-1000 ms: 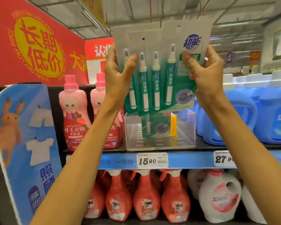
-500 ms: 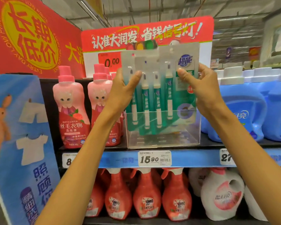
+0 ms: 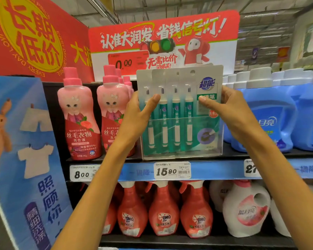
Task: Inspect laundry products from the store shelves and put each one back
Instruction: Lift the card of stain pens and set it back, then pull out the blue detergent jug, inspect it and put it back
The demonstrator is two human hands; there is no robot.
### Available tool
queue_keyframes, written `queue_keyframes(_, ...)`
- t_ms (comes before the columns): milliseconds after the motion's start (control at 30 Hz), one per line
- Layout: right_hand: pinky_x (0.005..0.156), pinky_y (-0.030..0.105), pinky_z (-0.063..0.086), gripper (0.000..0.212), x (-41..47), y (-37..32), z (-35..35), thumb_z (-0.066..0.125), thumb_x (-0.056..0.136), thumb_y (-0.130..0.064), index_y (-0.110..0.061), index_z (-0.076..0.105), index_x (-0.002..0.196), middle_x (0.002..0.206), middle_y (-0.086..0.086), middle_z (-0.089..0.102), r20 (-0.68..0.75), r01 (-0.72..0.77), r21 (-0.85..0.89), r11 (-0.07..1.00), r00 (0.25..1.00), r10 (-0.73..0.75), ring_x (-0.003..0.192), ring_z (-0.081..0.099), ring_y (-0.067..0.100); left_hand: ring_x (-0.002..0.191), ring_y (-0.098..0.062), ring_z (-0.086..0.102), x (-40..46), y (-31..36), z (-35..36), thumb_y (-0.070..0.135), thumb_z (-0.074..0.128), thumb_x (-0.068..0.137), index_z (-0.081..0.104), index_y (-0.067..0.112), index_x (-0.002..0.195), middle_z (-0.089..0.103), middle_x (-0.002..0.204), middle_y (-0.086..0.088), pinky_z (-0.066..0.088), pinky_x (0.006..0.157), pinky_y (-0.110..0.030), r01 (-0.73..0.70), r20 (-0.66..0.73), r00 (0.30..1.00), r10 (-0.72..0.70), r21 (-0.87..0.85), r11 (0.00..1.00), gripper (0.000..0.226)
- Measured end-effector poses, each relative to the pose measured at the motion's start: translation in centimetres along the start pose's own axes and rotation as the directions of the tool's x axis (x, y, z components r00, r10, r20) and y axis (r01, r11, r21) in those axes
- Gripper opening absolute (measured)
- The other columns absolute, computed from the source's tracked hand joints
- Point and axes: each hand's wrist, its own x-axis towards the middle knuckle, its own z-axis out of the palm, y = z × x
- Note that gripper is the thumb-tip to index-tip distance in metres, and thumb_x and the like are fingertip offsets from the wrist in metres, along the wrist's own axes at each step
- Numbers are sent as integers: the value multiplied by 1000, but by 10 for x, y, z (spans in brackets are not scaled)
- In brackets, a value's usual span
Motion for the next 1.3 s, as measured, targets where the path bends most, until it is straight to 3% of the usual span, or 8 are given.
queue_keyframes(133, 76, 22, 55, 32, -7, -2, -4, 65, 89, -18, -11, 59, 120, 106, 2, 71, -5, -10, 66, 998, 1000, 11, 93, 68, 12, 102, -8, 61, -9, -4, 0, 46, 44, 91, 54, 9, 124, 65, 116, -9, 49, 91, -23, -4, -76, 997, 1, -42, 999, 50)
queue_keyframes(367, 71, 16, 55, 21, -15, -5, -5, 57, 93, -10, -11, 61, 113, 95, -4, 69, -50, 33, 109, 993, 998, -27, 80, 68, -2, 116, -18, 59, -14, -6, 3, 26, 38, 102, 50, 5, 130, 63, 124, -7, 47, 102, -39, 27, -84, 996, -34, -82, 996, 37)
queue_keyframes(500, 70, 14, 53, 21, -16, -6, -4, 58, 93, -10, -8, 61, 114, 94, -2, 68, -79, 49, 64, 997, 996, -44, 77, 67, -4, 115, -15, 59, -14, -4, 2, 26, 37, 103, 52, 7, 129, 63, 124, -6, 48, 99, -29, 40, -61, 997, -42, -35, 999, 36)
queue_keyframes(667, 66, 13, 53, 26, -22, -7, 0, 60, 92, -7, -2, 57, 117, 99, 2, 67, -59, 52, -47, 998, 997, -55, 78, 64, -4, 104, -31, 62, -20, 4, 4, 26, 40, 102, 60, 8, 117, 67, 111, -15, 49, 93, -49, 31, -104, 994, -25, 54, 998, 30)
queue_keyframes(767, 76, 18, 54, 37, -34, -8, -7, 63, 88, -3, -3, 49, 123, 114, 8, 65, -62, 50, 0, 999, 997, -49, 94, 66, 8, 110, -12, 60, -30, 9, 6, 25, 43, 101, 57, 9, 126, 64, 120, -2, 48, 98, -35, 20, -198, 980, -4, 77, 997, 32)
queue_keyframes(933, 94, 21, 49, 33, -71, -7, -44, 63, 90, -7, -11, 52, 121, 116, 7, 64, -302, 172, -12, 985, 938, -168, 111, 62, 9, 119, -12, 53, -66, 21, 24, 14, 45, 98, 54, 15, 124, 57, 127, 3, 42, 101, -22, -117, -456, 879, 140, 77, 990, 28)
queue_keyframes(1133, 97, 21, 46, 27, -84, 8, -102, 59, 93, -11, -9, 58, 121, 120, 4, 62, -481, 72, -153, 986, 866, -138, 112, 57, 8, 110, -1, 58, -81, 45, 94, 1, 46, 96, 57, 12, 118, 63, 116, 4, 47, 89, -15, -175, -50, 984, 170, -130, 976, 27)
queue_keyframes(1300, 107, 23, 33, 45, -74, 25, -118, 57, 95, -20, -8, 45, 137, 139, 5, 49, -318, -22, -395, 919, 941, -114, 130, 44, 17, 139, -16, 35, -74, 43, 162, 9, 52, 96, 34, 5, 144, 39, 149, -6, 28, 114, -28, -67, 199, 978, 67, -6, 998, 51)
